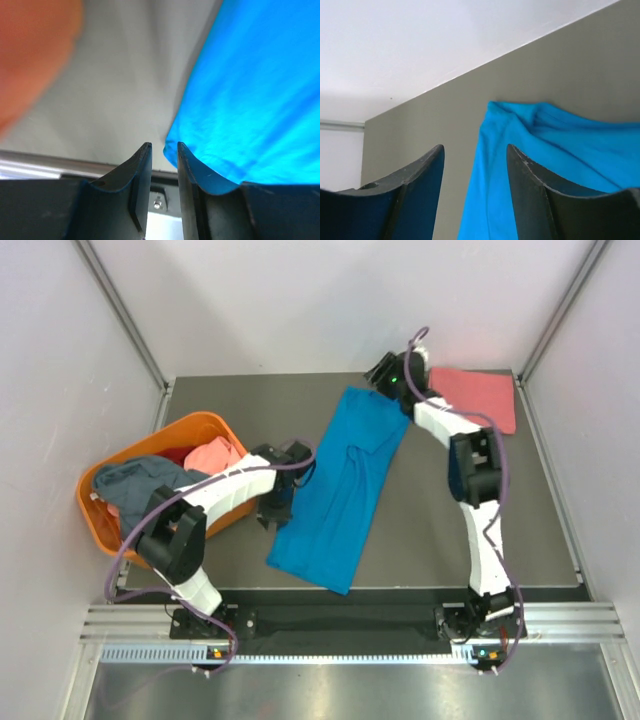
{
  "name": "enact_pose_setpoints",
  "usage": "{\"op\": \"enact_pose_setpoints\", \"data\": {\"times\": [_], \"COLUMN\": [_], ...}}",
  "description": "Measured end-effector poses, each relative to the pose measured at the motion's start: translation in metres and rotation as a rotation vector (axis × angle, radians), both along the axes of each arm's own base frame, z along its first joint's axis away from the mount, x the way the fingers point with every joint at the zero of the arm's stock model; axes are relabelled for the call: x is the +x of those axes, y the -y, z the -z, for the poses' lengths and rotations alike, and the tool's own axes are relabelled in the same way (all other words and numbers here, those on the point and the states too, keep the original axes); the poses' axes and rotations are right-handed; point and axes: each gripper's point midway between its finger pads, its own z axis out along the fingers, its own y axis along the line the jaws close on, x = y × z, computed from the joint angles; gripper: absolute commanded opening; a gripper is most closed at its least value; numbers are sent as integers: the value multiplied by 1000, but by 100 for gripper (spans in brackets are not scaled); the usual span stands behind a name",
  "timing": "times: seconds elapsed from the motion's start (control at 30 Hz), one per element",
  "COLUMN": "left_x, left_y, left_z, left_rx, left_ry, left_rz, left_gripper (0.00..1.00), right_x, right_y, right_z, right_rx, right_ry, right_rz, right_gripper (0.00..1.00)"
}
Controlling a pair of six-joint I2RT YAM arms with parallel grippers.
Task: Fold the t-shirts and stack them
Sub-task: Fold the tshirt
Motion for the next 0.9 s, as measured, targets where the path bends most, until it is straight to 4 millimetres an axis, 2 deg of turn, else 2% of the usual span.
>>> {"op": "enact_pose_setpoints", "data": {"times": [0.03, 0.1, 0.13, 0.17, 0.2, 0.27, 0.33, 0.37, 0.43, 0.63, 0.73, 0.8, 0.9], "left_x": [8, 23, 27, 31, 33, 33, 32, 32, 32, 28, 24, 23, 21], "left_y": [3, 7, 10, 12, 13, 16, 21, 25, 29, 29, 27, 25, 24], "left_z": [-8, -23, -27, -32, -35, -37, -38, -39, -40, -43, -40, -37, -36], "left_rx": [-6, -19, -28, -39, -45, -67, -95, -114, -142, -171, -165, -160, -156], "left_ry": [34, 97, 114, 131, 138, 142, 134, 132, 137, 148, 139, 132, 127], "left_rz": [4, 12, 16, 24, 31, 50, 70, 79, 93, 128, 135, 138, 144], "left_gripper": [33, 33, 33, 33, 33, 33, 33, 33, 33, 33, 33, 33, 33], "right_x": [-10, -31, -38, -46, -52, -59, -61, -61, -63, -64, -74, -76, -72], "right_y": [14, 48, 67, 87, 105, 138, 161, 168, 169, 156, 158, 160, 166], "right_z": [-17, -48, -66, -82, -94, -110, -110, -104, -81, 24, 62, 75, 71], "right_rx": [-1, -9, -13, -16, -28, -55, -90, -115, -160, -273, -314, -336, -348], "right_ry": [3, 6, 25, 44, 58, 82, 77, 65, 7, -222, -312, -341, -336], "right_rz": [15, 55, 82, 113, 139, 192, 231, 241, 226, 137, 115, 112, 121], "right_gripper": [53, 46, 40, 27, 21, 7, 1, 0, 0, 0, 0, 0, 0]}}
